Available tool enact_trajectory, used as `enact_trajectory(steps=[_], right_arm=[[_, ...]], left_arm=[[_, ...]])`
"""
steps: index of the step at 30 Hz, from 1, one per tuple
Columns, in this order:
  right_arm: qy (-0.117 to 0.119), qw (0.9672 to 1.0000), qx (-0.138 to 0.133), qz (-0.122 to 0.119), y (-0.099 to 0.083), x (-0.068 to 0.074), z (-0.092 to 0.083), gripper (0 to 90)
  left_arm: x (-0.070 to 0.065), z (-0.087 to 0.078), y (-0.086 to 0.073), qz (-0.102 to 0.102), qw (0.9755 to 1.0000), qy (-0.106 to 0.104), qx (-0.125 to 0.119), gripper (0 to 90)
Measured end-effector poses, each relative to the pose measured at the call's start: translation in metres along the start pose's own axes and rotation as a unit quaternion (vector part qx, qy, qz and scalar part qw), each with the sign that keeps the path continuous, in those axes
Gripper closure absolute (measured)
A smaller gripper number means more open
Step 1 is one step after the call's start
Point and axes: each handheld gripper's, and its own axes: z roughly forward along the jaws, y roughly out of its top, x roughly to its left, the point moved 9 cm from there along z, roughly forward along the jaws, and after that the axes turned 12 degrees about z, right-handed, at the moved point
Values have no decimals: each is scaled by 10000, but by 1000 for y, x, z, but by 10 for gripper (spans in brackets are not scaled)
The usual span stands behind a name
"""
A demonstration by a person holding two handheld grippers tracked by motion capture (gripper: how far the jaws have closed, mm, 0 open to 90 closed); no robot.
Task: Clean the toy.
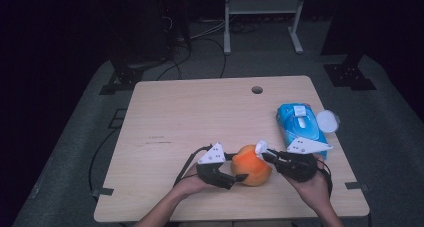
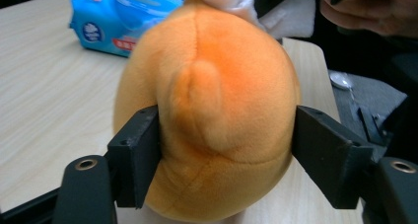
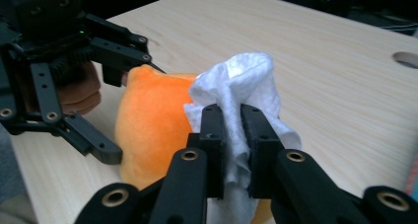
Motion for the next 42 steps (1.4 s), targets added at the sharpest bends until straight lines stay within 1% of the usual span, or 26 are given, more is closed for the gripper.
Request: enact_trajectory(steps=[1, 4, 5, 7, 8, 9, 11, 12, 15, 17, 18, 20, 22, 23, 24, 25, 26, 27, 29, 30, 31, 34, 36, 38, 40, 42], right_arm=[[-5, 10000, -6, -11, 0, 1, 1, 783], [-41, 10000, -29, 3, 0, -2, 2, 812], [-30, 10000, -7, 48, -1, -3, 1, 823], [37, 10000, 39, 55, -1, -1, 2, 835], [115, 9999, 62, 57, -1, 1, 1, 838], [189, 9998, 79, 67, 0, 5, 1, 840], [348, 9993, 112, 19, 1, 14, -1, 842], [486, 9987, 126, 4, 2, 21, -1, 843], [798, 9965, 198, -144, 4, 43, 1, 843], [761, 9961, 276, -351, 3, 53, 6, 842], [660, 9963, 312, -444, 2, 53, 8, 842], [573, 9970, 279, -446, 2, 50, 8, 842], [367, 9985, 173, -375, 6, 39, 3, 841], [254, 9989, 138, -372, 8, 34, 1, 841], [-27, 9992, 105, -373, 9, 22, -3, 841], [-96, 9993, 116, -349, 9, 17, -5, 841], [-27, 9997, 187, -164, 7, 12, -7, 841], [49, 9997, 227, -87, 6, 11, -7, 841], [219, 9993, 308, -52, 2, 19, -6, 841], [359, 9988, 317, -67, 1, 26, -4, 841], [451, 9984, 344, -86, 0, 33, -1, 841], [483, 9976, 391, -292, -1, 44, 8, 841], [376, 9981, 390, -305, 1, 39, 7, 841], [196, 9989, 365, -228, 2, 27, 2, 840], [67, 9992, 387, -91, 2, 13, -4, 839], [32, 9990, 433, 101, 1, 0, -11, 838]], left_arm=[[0, 0, 0, 37, 10000, 2, 24, 282], [3, -2, 1, -6, 10000, 16, -45, 275], [5, -2, 1, -50, 10000, 68, -44, 250], [11, 0, 0, -183, 9996, 228, 0, 142], [12, 1, -2, -236, 9995, 226, 17, 97], [11, 2, -3, -240, 9996, 167, -6, 97], [8, 3, -3, -189, 9998, 94, -64, 142], [6, 4, -2, -139, 9998, 116, -107, 202], [-1, 7, 4, 118, 9997, 197, -87, 282], [-8, 9, 4, 333, 9992, 206, -2, 308], [-9, 9, 4, 336, 9992, 223, -4, 319], [-9, 9, 4, 297, 9993, 241, -36, 326], [-11, 10, 4, 337, 9991, 244, -40, 327], [-14, 11, 4, 411, 9989, 242, -25, 327], [-15, 12, 4, 485, 9985, 244, -15, 327], [-17, 14, 5, 546, 9982, 253, 2, 326], [-18, 15, 6, 572, 9980, 256, -3, 323], [-20, 17, 7, 622, 9977, 258, 12, 318], [-23, 18, 6, 730, 9970, 249, 61, 309], [-25, 19, 6, 765, 9967, 260, 51, 308], [-26, 20, 6, 874, 9958, 275, 88, 308], [-31, 20, 7, 1142, 9927, 340, 204, 312], [-31, 20, 7, 1088, 9933, 356, 166, 325], [-29, 20, 7, 1028, 9940, 366, 113, 331], [-28, 20, 8, 1031, 9938, 405, 92, 330], [-27, 20, 8, 1026, 9936, 473, 80, 325]])
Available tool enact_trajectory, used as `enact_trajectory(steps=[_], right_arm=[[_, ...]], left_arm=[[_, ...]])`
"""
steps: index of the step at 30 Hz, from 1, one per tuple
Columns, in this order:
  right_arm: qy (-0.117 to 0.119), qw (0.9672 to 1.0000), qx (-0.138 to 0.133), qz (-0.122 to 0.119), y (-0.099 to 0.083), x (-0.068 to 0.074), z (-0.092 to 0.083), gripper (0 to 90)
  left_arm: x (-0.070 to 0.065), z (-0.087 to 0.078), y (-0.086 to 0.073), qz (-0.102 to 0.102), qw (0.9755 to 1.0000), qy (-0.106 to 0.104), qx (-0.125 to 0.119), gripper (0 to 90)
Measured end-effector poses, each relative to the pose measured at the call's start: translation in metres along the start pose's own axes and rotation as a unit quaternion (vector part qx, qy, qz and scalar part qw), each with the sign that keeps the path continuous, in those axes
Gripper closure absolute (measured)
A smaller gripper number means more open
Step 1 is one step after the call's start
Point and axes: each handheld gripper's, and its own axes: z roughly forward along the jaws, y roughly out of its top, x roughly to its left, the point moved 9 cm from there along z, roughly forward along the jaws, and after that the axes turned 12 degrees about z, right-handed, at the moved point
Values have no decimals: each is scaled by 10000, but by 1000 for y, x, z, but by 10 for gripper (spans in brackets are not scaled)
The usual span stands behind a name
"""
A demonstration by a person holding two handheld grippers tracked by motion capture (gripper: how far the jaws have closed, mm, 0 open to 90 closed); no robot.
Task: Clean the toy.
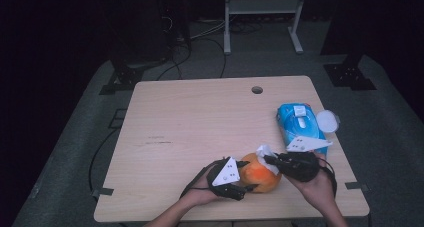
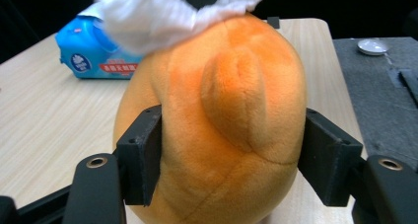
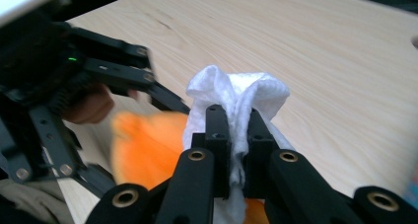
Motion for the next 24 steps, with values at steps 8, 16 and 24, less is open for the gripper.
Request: enact_trajectory(steps=[8, 16, 24], right_arm=[[364, 9993, -37, 83, 3, 10, -11, 841], [860, 9960, -57, -235, 7, 56, 9, 840], [183, 9987, -234, 422, -1, -7, 9, 839]], left_arm=[[9, -4, 6, -256, 9995, 169, -39, 358], [20, -13, 6, -242, 9989, 398, 101, 369], [26, -14, 2, -335, 9982, 483, 111, 373]])
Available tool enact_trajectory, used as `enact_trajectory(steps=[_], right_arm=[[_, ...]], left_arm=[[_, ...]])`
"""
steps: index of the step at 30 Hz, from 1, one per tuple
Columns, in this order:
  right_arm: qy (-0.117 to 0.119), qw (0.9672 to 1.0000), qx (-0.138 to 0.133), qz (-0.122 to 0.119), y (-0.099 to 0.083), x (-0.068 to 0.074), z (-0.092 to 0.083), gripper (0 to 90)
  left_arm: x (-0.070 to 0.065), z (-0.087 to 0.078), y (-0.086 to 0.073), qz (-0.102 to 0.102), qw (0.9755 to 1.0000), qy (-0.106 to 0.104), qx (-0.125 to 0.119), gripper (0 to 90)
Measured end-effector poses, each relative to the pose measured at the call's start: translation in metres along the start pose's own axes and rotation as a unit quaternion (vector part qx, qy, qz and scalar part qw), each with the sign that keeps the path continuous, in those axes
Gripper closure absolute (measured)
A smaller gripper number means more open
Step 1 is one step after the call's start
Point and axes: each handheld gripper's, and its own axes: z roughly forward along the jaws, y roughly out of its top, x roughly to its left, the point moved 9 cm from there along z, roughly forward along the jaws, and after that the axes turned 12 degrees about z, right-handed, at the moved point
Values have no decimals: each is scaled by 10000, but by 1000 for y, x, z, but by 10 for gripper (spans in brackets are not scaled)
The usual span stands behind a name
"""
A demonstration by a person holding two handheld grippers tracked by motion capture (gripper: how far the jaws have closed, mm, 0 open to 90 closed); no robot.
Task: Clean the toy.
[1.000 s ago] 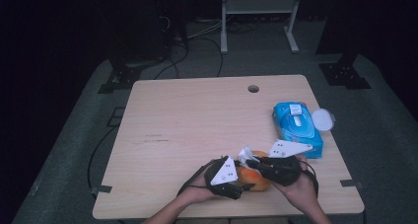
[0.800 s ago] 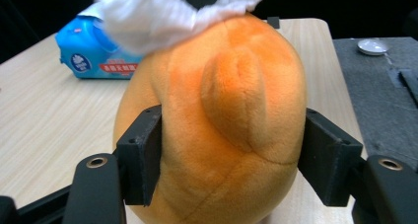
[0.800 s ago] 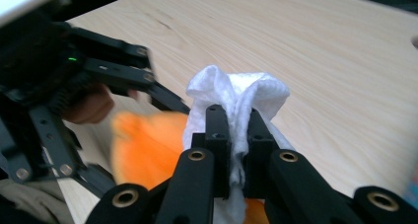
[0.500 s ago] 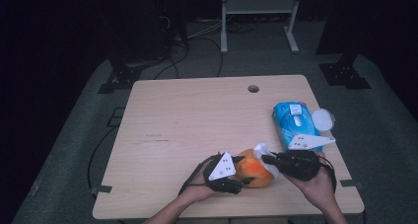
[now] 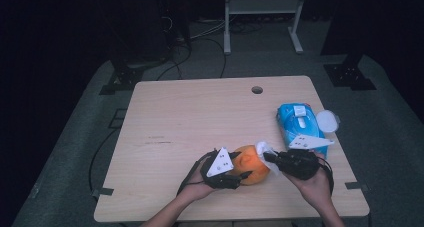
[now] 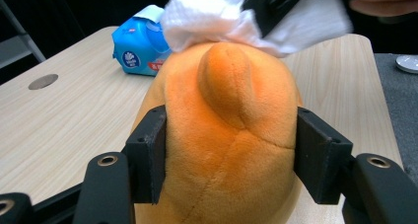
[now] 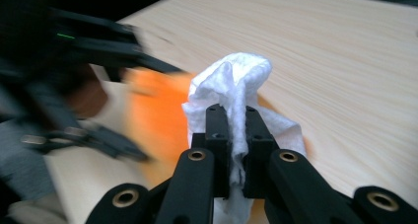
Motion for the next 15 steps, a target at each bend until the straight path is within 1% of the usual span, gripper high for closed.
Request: enact_trajectory(steps=[1, 2, 4, 5, 6, 7, 8, 9, 10, 11, 13, 14, 15], right_arm=[[55, 9999, -3, 88, -1, -2, 0, 839], [31, 10000, 19, 47, -2, -2, 0, 839], [-124, 9998, 69, -149, -3, 2, 2, 839], [-157, 9996, 75, -216, -2, 2, 2, 839], [-150, 9996, 74, -229, -2, 2, 2, 839], [-111, 9997, 75, -189, -2, 2, 2, 840], [-46, 9999, 71, -133, -2, 3, 2, 840], [39, 9999, 54, -127, -2, 7, 2, 839], [162, 9997, 42, -203, -2, 14, 2, 839], [229, 9994, 45, -260, -1, 20, 3, 839], [562, 9979, 44, -310, 0, 37, 5, 839], [669, 9970, 67, -381, 0, 45, 6, 839], [643, 9967, 91, -490, 0, 49, 8, 839]], left_arm=[[-1, 1, 0, 16, 10000, -23, 14, 361], [-2, 3, -1, 11, 10000, -38, 0, 334], [0, 4, -2, -48, 9999, -99, -8, 223], [1, 4, -4, -99, 9998, -184, 11, 171], [3, 5, -8, -126, 9997, -202, 41, 131], [4, 5, -10, -154, 9996, -224, 41, 103], [4, 5, -12, -211, 9994, -288, 16, 105], [5, 5, -13, -222, 9993, -304, -5, 122], [4, 6, -13, -212, 9993, -308, -19, 139], [3, 6, -12, -201, 9993, -315, -24, 154], [0, 5, -11, -49, 9995, -298, -20, 220], [-2, 4, -10, 27, 9995, -306, -6, 272], [-2, 3, -9, 86, 9995, -297, -2, 318]])
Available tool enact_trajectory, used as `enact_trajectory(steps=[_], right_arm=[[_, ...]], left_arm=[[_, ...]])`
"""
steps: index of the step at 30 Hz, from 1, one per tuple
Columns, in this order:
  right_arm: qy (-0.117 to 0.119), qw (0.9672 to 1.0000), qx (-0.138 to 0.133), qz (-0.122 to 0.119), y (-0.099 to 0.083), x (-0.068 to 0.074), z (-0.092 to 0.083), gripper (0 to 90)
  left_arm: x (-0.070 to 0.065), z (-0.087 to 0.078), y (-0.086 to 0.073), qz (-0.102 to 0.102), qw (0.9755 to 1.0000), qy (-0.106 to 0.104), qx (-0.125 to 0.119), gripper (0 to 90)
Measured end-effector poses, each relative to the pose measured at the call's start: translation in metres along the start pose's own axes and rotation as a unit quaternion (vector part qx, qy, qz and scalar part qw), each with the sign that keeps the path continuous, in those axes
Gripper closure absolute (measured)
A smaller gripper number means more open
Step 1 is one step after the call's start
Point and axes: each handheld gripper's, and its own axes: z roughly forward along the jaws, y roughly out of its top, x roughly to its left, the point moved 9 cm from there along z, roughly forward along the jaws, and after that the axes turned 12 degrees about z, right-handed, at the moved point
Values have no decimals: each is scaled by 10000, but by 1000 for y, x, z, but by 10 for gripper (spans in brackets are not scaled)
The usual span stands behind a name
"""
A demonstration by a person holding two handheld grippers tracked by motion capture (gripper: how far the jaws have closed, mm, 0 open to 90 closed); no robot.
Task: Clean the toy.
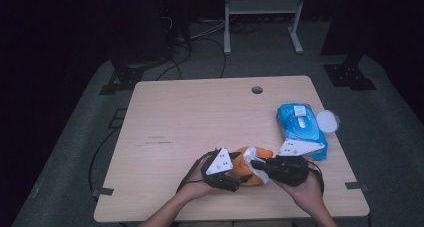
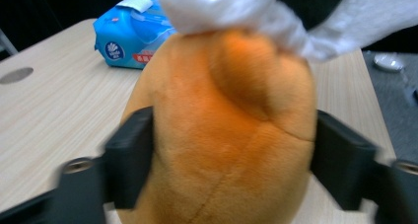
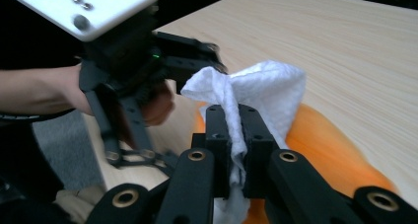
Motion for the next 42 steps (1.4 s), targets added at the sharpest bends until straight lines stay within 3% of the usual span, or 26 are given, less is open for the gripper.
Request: enact_trajectory(steps=[3, 7, 9, 14, 16, 19, 21, 24, 26, 29, 31, 35, 38, 40, 42], right_arm=[[-122, 9999, -87, 2, 3, -4, -2, 838], [-549, 9976, -184, 392, 0, -38, -6, 838], [-567, 9963, -129, 630, -6, -50, -4, 838], [-512, 9969, -196, 565, -1, -44, 1, 837], [-441, 9970, -313, 546, 6, -39, 1, 837], [-322, 9969, -405, 597, 12, -35, 3, 837], [-251, 9972, -322, 625, 10, -33, 7, 836], [-214, 9978, -44, 632, -3, -36, 13, 834], [-133, 9978, 116, 631, -12, -38, 12, 833], [-3, 9972, 343, 665, -22, -39, 8, 829], [-54, 9968, 428, 666, -26, -42, 5, 829], [-271, 9963, 301, 759, -27, -52, -1, 828], [-337, 9957, 324, 800, -29, -57, -2, 829], [-308, 9957, 407, 769, -32, -56, -4, 829], [-291, 9965, 460, 639, -35, -53, -7, 830]], left_arm=[[5, -6, 2, -98, 9999, 50, -86, 380], [12, -12, 3, 5, 9998, 209, -20, 390], [17, -15, 1, 7, 9995, 308, 50, 391], [23, -15, -2, 114, 9973, 674, 284, 385], [20, -12, -1, 90, 9973, 659, 320, 378], [7, -6, 0, 324, 9973, 448, 482, 351], [-1, -6, 2, 443, 9974, 241, 516, 317], [-2, -12, 9, 60, 9994, -152, 296, 255], [0, -17, 12, -78, 9990, -384, 190, 231], [6, -18, 10, -69, 9992, -274, 285, 213], [2, -15, 3, -109, 9981, -424, 424, 228], [-16, -11, 0, 258, 9954, -708, 591, 233], [-21, -16, 6, 196, 9931, -1032, 518, 249], [-20, -19, 9, 23, 9924, -1168, 389, 252], [-16, -21, 13, -78, 9929, -1152, 298, 251]])
